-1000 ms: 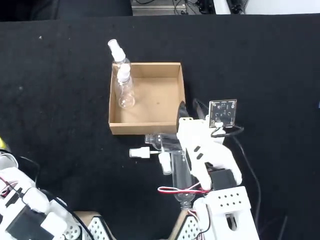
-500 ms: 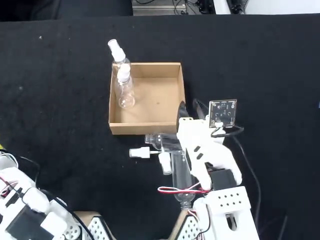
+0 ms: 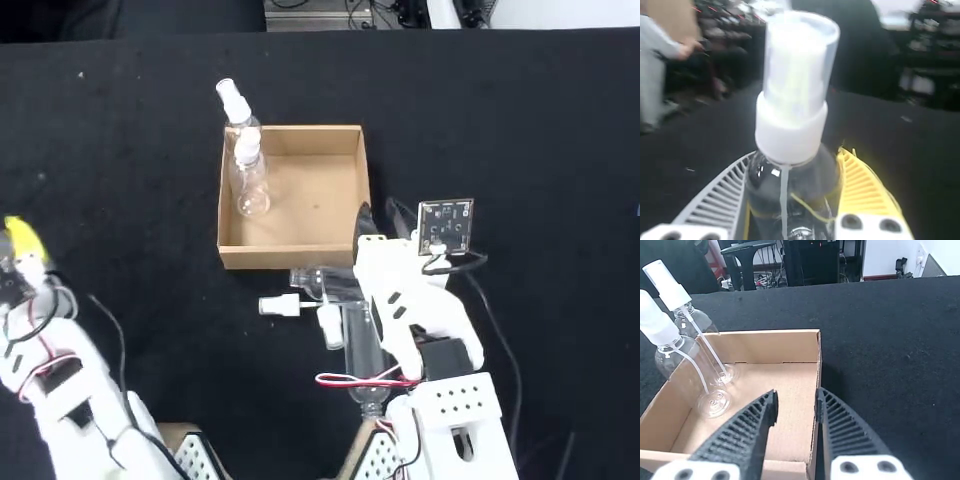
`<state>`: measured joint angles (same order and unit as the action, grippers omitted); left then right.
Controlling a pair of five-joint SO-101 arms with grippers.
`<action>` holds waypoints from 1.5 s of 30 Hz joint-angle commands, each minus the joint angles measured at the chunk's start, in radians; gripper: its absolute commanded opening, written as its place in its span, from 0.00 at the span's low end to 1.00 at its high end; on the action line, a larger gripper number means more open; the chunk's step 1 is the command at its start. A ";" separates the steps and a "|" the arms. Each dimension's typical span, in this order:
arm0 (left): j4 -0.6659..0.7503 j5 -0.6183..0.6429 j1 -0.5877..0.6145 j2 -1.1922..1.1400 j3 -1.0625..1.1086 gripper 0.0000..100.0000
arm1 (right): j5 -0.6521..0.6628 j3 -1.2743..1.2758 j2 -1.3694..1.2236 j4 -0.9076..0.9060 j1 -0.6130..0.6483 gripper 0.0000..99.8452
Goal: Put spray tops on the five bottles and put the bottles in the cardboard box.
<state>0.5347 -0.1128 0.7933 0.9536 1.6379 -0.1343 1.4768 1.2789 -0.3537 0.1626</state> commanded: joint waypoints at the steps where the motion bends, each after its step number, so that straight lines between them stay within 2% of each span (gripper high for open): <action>1: -0.394 0.092 -0.102 0.322 -0.091 0.04 | 0.011 -0.002 0.024 0.032 -0.012 0.10; 4: -0.560 0.140 -0.191 0.505 -0.114 0.04 | 0.011 -0.002 0.024 0.032 -0.012 0.10; 7: -0.621 0.138 -0.312 0.641 -0.085 0.04 | 0.011 -0.002 0.024 0.032 -0.012 0.10; 12: -0.629 0.138 -0.483 0.746 -0.027 0.04 | 0.011 -0.001 0.024 0.032 -0.012 0.10; 20: -0.626 0.147 -0.687 0.741 -0.053 0.03 | 0.011 -0.001 0.019 0.032 -0.012 0.10; 29: -0.615 0.150 -0.854 0.740 -0.045 0.03 | 0.011 -0.001 0.024 0.032 -0.012 0.10; 33: -0.506 0.196 -0.871 0.706 -0.019 0.03 | 0.011 -0.001 0.024 0.032 -0.012 0.10; 37: -0.410 0.210 -0.905 0.565 -0.021 0.03 | 0.011 -0.001 0.024 0.032 -0.012 0.10; 43: -0.112 0.204 -0.921 0.265 -0.024 0.03 | 0.011 -0.001 0.024 0.032 -0.012 0.10; 45: -0.055 0.204 -0.923 0.170 -0.044 0.03 | 0.011 -0.001 0.024 0.032 -0.012 0.10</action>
<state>0.3214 0.0882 -0.1212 1.2958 1.6272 -0.1343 1.4768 1.2789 -0.3537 0.1626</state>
